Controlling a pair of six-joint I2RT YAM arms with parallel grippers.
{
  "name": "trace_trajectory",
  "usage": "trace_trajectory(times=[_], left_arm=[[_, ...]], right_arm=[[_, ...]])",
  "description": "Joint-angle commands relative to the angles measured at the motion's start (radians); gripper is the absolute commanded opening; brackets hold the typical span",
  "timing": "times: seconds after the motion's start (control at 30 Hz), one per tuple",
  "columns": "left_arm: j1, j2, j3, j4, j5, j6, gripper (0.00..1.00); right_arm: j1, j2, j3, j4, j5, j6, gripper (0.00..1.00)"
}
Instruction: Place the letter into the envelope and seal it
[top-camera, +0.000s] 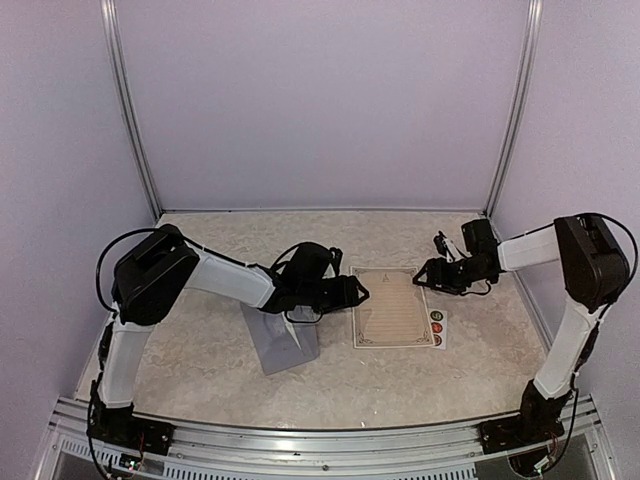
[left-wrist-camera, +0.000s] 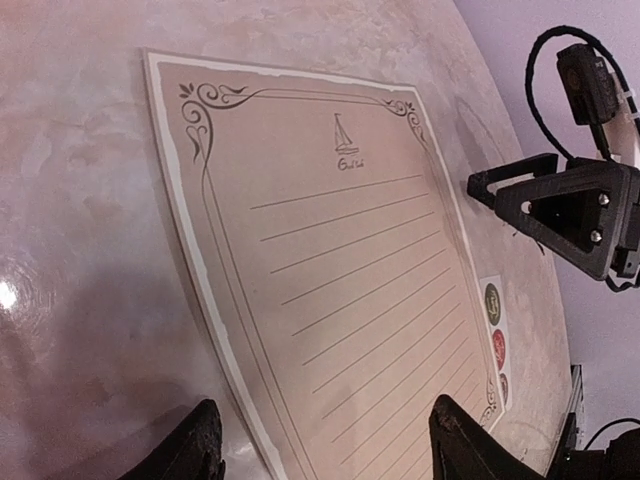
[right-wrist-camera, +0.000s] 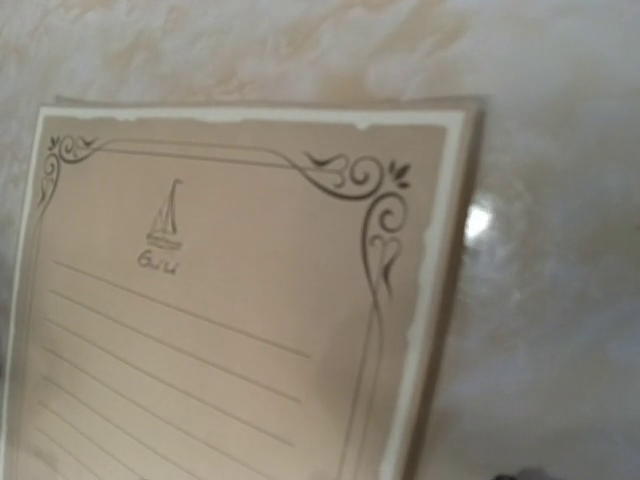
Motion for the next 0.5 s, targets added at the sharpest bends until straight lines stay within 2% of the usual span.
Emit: trace_trajectory(times=[0.0,0.3,0.47], left_arm=[[0.017,0.055,0.043,-0.032,0.006,0.024,0.64],[0.038,0.121,0.067,0.002,0.038,0.036,0.55],[0.044,0.138,0.077,0.011,0.05,0.041,0.52]], right_arm=[[-0.014,0.054,0.045,0.011,-0.062,-0.021,0.68],[-0.014,0.148,0.071,0.048,-0.175,0.006,0.64],[-0.013,0.169,0.065,0.06,-0.239,0.023,0.58]])
